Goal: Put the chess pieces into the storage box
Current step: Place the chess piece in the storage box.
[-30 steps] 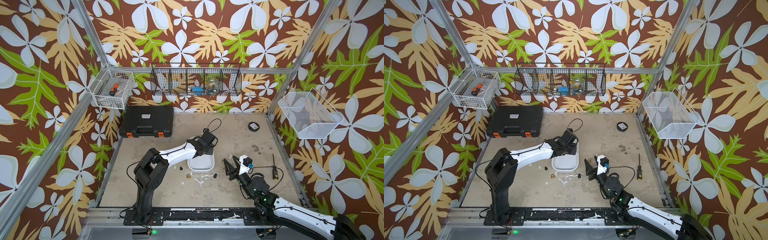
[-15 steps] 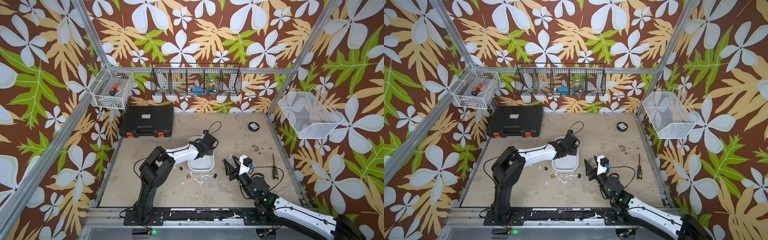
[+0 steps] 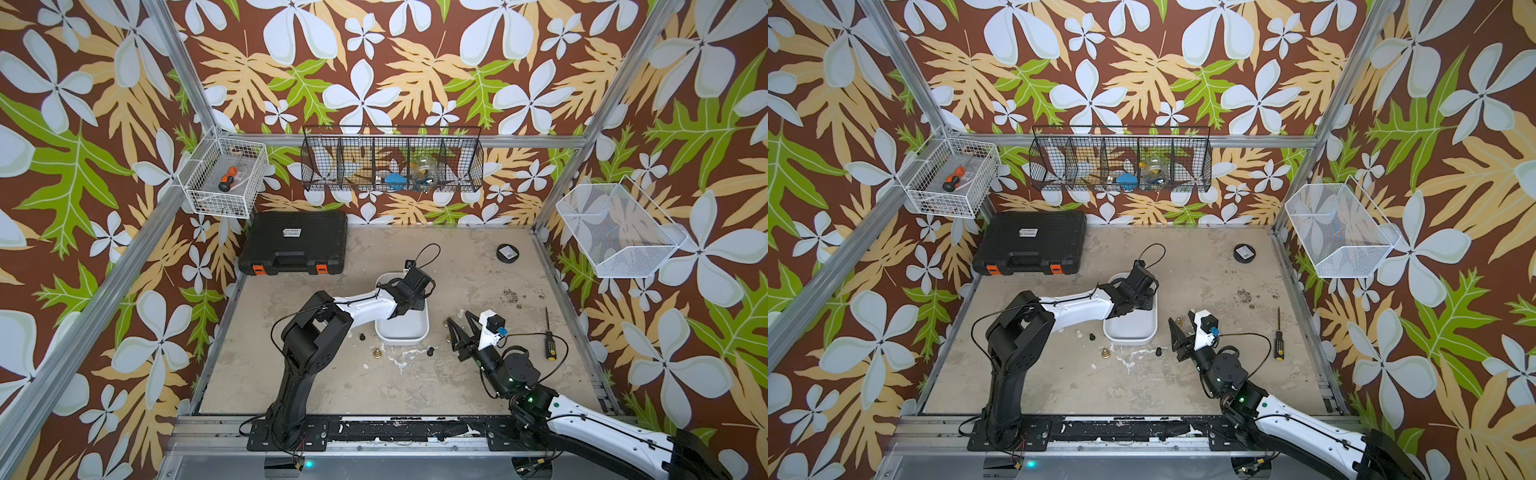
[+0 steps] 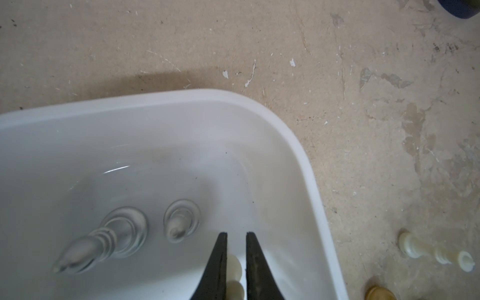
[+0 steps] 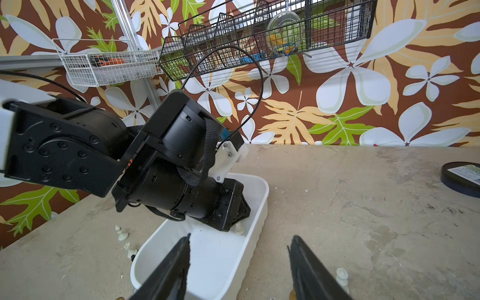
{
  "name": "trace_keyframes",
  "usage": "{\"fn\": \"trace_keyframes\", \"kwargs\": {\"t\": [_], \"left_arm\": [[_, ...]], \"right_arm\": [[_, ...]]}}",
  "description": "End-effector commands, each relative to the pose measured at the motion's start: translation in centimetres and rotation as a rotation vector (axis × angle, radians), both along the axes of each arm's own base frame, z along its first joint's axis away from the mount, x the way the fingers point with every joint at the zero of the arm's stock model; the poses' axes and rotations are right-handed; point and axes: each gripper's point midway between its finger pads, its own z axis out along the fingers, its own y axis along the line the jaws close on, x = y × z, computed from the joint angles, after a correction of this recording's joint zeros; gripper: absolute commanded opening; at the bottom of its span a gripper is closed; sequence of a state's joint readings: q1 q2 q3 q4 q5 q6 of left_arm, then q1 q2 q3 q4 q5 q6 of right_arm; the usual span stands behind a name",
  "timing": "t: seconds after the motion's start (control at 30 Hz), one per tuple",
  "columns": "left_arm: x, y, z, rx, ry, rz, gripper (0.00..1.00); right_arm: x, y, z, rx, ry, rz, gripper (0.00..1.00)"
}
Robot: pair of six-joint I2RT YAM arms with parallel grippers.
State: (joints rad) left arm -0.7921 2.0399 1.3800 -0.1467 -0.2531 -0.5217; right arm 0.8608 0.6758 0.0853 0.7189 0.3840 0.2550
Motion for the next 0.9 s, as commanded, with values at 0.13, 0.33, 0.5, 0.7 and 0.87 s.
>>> {"fn": "trace_keyframes", "kwargs": {"t": [0.13,0.33,0.5,0.7,0.87], "left_arm": [[0.1,0.0,-0.8,-0.006,0.000,0.006,0.10],[0.0,0.3,-1.2,0.001,0.001,0.011,0.11],[0.1,0.4,-1.1,-0.002,-0.009,0.016,0.11],[0.3,0.2,-1.1,-0.016,-0.010,0.015,0.12],[0.3,0.2,-1.6,-0.016,0.000,0.017,0.12]], "right_arm": [[-0.1,0.0,0.5,0.023,-0.013,0.006,0.62],[-0.1,0.0,0.5,0.024,-0.013,0.009,0.62],[-0.1,0.1,0.5,0.025,-0.013,0.011,0.62],[-0.1,0.0,0.6,0.026,-0.015,0.010,0.62],[-0.2,-0.1,0.6,0.028,-0.017,0.009,0.62]]}}
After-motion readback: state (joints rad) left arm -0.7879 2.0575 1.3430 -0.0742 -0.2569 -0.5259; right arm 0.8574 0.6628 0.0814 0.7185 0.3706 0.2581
